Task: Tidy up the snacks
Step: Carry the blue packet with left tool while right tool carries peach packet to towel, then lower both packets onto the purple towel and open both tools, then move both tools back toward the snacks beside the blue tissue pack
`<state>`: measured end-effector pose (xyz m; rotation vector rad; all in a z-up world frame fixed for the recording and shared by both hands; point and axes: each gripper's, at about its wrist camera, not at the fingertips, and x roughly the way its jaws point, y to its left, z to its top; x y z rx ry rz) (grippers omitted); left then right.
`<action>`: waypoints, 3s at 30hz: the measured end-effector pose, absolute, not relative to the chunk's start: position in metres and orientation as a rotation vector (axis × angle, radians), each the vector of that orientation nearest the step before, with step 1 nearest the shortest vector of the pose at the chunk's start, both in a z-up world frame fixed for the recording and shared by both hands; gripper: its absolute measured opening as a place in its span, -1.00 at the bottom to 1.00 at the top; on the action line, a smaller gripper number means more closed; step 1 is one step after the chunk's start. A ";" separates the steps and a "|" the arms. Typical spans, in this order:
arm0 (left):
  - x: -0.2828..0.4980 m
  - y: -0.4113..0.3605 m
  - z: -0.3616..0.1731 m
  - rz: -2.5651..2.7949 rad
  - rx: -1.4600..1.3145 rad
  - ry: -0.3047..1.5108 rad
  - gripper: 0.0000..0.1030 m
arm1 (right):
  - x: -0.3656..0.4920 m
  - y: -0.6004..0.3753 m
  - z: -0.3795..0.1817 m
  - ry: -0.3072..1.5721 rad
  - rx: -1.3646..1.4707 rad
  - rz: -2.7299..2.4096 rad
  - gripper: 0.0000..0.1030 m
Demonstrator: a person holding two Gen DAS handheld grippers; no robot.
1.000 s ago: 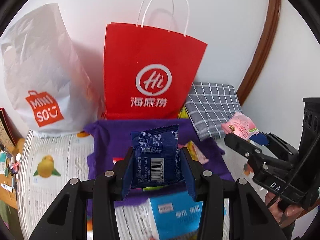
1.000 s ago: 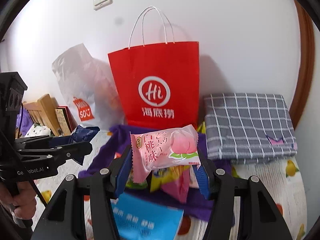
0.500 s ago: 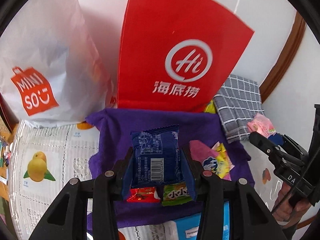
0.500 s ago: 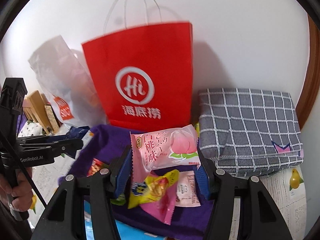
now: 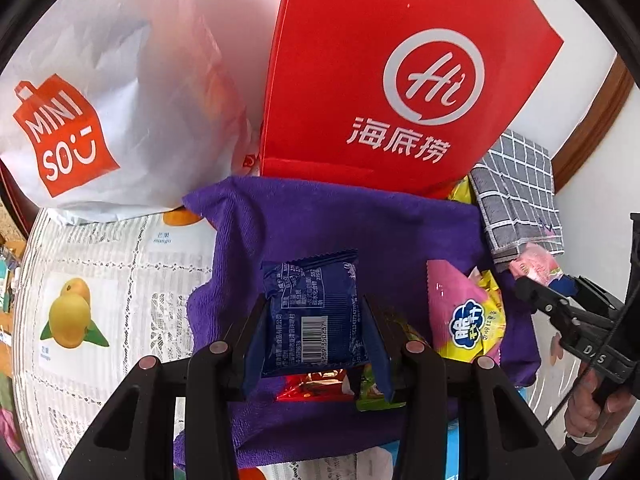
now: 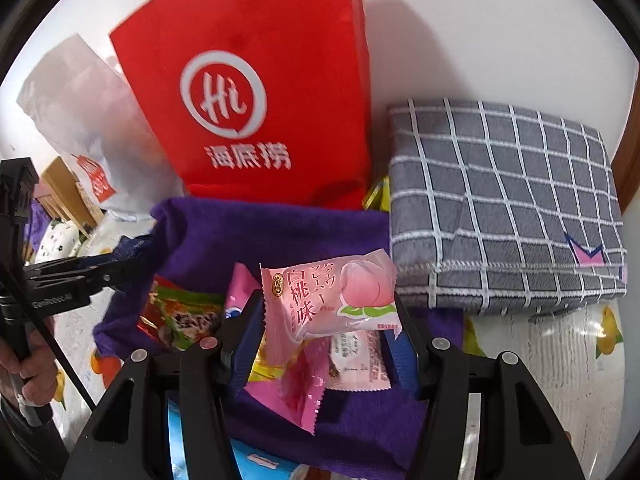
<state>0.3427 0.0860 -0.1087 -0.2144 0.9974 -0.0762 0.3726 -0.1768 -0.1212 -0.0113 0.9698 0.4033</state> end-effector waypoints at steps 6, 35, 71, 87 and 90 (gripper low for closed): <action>0.345 0.088 -0.111 -0.066 -0.225 1.013 -0.18 | 0.381 -0.176 -0.139 1.066 -0.020 0.399 0.12; 0.351 0.090 -0.120 -0.112 -0.293 1.055 -0.16 | 0.354 -0.175 -0.088 0.883 -0.020 0.480 0.43; 0.219 0.085 -0.069 -0.144 -0.230 0.979 0.13 | 0.199 -0.182 -0.067 0.782 0.012 0.470 0.35; 0.135 0.097 -0.079 -0.121 -0.223 0.982 0.13 | 0.143 -0.183 -0.150 0.957 0.013 0.440 0.17; 0.130 0.097 -0.083 -0.115 -0.224 0.992 0.14 | 0.149 -0.180 -0.164 0.976 0.030 0.431 0.22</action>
